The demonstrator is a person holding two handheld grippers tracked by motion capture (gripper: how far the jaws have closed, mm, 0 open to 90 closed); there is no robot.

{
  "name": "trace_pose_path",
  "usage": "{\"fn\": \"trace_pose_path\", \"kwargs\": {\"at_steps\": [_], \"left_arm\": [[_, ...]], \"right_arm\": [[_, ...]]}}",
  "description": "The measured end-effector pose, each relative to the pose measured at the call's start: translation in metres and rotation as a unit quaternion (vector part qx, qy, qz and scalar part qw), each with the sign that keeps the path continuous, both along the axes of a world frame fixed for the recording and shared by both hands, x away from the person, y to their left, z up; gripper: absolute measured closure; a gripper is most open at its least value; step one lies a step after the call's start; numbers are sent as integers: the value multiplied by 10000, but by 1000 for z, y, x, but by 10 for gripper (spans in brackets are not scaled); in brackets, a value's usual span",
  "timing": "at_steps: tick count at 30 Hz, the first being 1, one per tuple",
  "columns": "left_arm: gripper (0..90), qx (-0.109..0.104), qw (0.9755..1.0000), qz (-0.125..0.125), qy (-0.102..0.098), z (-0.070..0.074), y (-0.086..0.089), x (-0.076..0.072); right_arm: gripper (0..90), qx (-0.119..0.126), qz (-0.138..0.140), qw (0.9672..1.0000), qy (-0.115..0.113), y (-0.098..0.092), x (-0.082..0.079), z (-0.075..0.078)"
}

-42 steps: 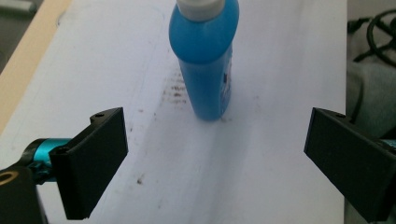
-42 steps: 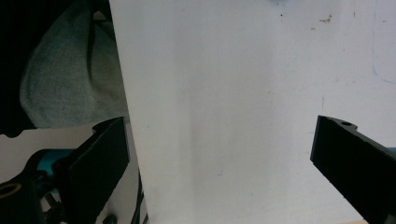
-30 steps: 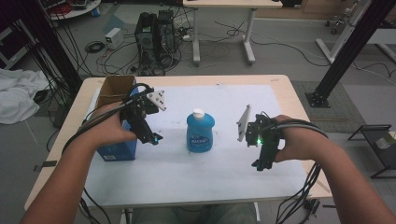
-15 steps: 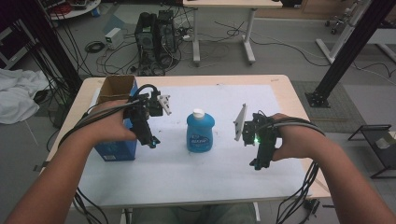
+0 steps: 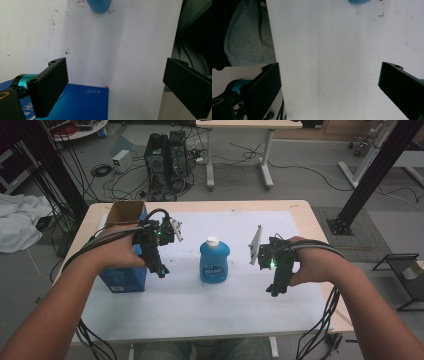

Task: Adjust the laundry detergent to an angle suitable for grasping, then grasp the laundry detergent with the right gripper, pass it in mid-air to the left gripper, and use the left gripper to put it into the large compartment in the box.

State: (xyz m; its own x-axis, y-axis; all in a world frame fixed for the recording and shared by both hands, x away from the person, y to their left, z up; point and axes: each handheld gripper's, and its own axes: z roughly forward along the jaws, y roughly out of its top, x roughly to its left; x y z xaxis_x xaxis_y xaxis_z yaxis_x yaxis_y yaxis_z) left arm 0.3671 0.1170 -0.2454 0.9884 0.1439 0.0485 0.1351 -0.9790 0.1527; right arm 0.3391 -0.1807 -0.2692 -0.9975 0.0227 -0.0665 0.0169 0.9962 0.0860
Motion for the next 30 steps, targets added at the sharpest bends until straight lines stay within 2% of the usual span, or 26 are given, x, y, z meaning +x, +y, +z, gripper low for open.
{"fn": "trace_pose_path", "kwargs": {"at_steps": [2, 4, 6, 10, 12, 17, 20, 23, 30], "left_arm": [[61, -13, 9999, -4, 108, 0, -1, 1], [60, 29, 9999, -11, 125, 0, -2, 2], [61, -18, 9999, -10, 157, -1, -2, 2], [60, -24, 9999, -23, 136, -1, -4, 1], [60, -102, 9999, 6, 133, -1, -5, 0], [61, -71, 9999, 2, 119, 1, -5, 0], [61, -77, 9999, 6, 113, 0, -4, 2], [61, -88, 9998, 9, 190, -1, -4, 1], [60, -96, 9998, 8, 152, -1, -2, 3]], "right_arm": [[35, -11, 12, 10000, -3, 0, 2, 1], [35, 1, -26, 10000, -11, 0, 2, 2], [35, 35, -55, 10000, 1, 0, 2, 2], [35, 10, -64, 10000, 13, -1, 4, 2], [35, 47, -64, 10000, -19, -2, 4, 3], [36, 80, -30, 10000, -15, -4, 4, 5], [35, 91, -108, 9999, -8, -6, 6, 5], [35, 83, -71, 9999, 22, -7, 10, 6], [35, 25, -97, 9999, -22, -6, 11, 9]]}}
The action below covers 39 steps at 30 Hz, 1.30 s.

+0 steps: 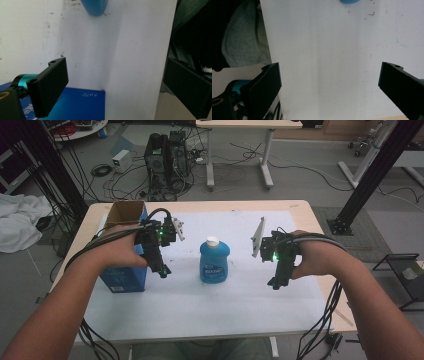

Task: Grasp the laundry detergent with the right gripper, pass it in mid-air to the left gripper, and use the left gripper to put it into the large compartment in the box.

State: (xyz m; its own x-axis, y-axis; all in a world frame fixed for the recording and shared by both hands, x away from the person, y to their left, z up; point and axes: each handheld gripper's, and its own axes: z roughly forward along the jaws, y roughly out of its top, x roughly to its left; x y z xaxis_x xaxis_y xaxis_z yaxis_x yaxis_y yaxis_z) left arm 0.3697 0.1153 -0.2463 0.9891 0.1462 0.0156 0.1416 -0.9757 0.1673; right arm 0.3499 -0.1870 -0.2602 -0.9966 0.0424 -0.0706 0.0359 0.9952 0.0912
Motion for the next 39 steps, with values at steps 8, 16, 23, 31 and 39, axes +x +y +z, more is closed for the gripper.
{"fn": "trace_pose_path", "kwargs": {"at_steps": [8, 16, 23, 31, 39], "left_arm": [[61, -104, 9999, -11, -2, -3, -3, -5], [61, -184, 9998, -69, -8, -3, -4, -8], [61, -327, 9994, -17, -136, 2, 2, -10], [61, -411, 9989, -4, -207, 1, 7, -12], [61, -502, 9985, -5, -216, 0, 7, -16]], "right_arm": [[35, 68, -88, 9999, -97, -7, -7, 3], [35, 157, -222, 9995, -127, -10, -8, 3], [35, 418, -342, 9984, -151, -13, -6, 4], [35, 1164, -443, 9921, -181, -30, 2, 0], [35, 1651, -603, 9842, -215, -41, 13, -10]]}}
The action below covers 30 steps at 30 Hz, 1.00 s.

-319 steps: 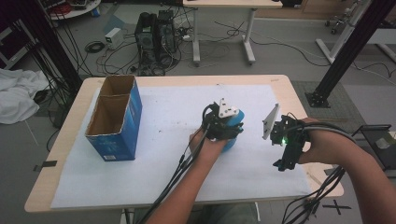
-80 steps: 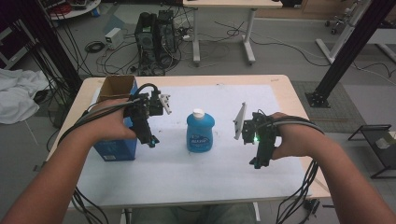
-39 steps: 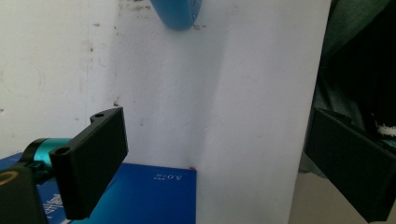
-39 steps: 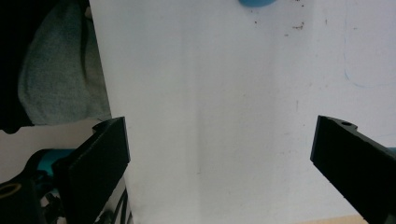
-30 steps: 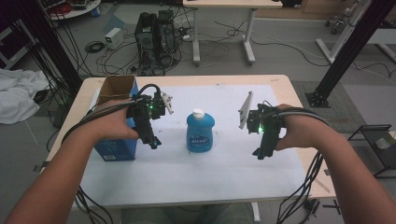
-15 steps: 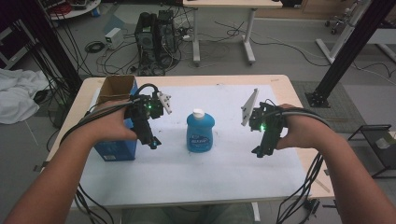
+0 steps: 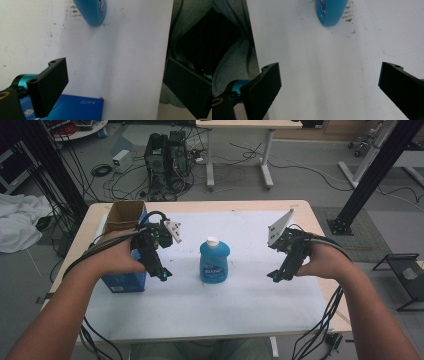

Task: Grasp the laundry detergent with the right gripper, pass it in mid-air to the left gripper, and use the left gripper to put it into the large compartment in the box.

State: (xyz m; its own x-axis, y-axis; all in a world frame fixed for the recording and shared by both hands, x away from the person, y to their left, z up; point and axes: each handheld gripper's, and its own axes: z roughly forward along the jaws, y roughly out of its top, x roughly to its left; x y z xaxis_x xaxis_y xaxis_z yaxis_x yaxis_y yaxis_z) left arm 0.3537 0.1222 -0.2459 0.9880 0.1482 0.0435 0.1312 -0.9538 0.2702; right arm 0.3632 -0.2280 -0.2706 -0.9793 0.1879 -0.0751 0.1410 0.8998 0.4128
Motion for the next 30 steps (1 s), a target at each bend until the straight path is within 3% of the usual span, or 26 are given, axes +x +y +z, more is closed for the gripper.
{"fn": "trace_pose_path", "kwargs": {"at_steps": [2, 13, 24, 30], "left_arm": [[61, -14, 10000, -3, 10, -1, 0, -1], [61, -73, 10000, -17, 5, -2, 3, 0], [61, -129, 9999, -26, 12, -6, 5, 0], [61, -158, 9999, -18, 26, -6, 6, 0]], "right_arm": [[35, 134, -79, 9998, 80, -2, 1, -1], [34, 894, -123, 9959, 41, -6, 9, -12], [34, 1300, -303, 9909, 161, -9, 13, -21], [31, 1476, -229, 9886, 211, -10, 20, -29]]}}
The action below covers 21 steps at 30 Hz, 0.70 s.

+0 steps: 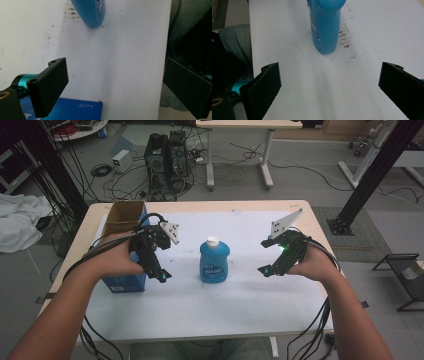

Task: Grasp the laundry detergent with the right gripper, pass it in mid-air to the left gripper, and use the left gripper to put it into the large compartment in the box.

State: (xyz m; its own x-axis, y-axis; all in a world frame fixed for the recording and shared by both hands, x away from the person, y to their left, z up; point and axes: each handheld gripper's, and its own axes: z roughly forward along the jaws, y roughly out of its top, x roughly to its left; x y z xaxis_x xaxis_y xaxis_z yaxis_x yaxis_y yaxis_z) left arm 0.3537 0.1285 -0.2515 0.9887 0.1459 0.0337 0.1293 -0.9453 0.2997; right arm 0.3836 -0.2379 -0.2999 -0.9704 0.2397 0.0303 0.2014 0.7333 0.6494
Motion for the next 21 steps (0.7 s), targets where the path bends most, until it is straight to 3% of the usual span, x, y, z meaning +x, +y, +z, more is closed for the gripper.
{"fn": "trace_pose_path", "kwargs": {"at_steps": [5, 21], "left_arm": [[61, -50, 10000, 20, -1, 0, 1, -1], [60, -68, 10000, 26, -1, 0, 3, -4]], "right_arm": [[28, 86, -105, 9999, 94, 1, 4, -4], [27, 149, -8, 9996, 244, 17, 18, -29]]}}
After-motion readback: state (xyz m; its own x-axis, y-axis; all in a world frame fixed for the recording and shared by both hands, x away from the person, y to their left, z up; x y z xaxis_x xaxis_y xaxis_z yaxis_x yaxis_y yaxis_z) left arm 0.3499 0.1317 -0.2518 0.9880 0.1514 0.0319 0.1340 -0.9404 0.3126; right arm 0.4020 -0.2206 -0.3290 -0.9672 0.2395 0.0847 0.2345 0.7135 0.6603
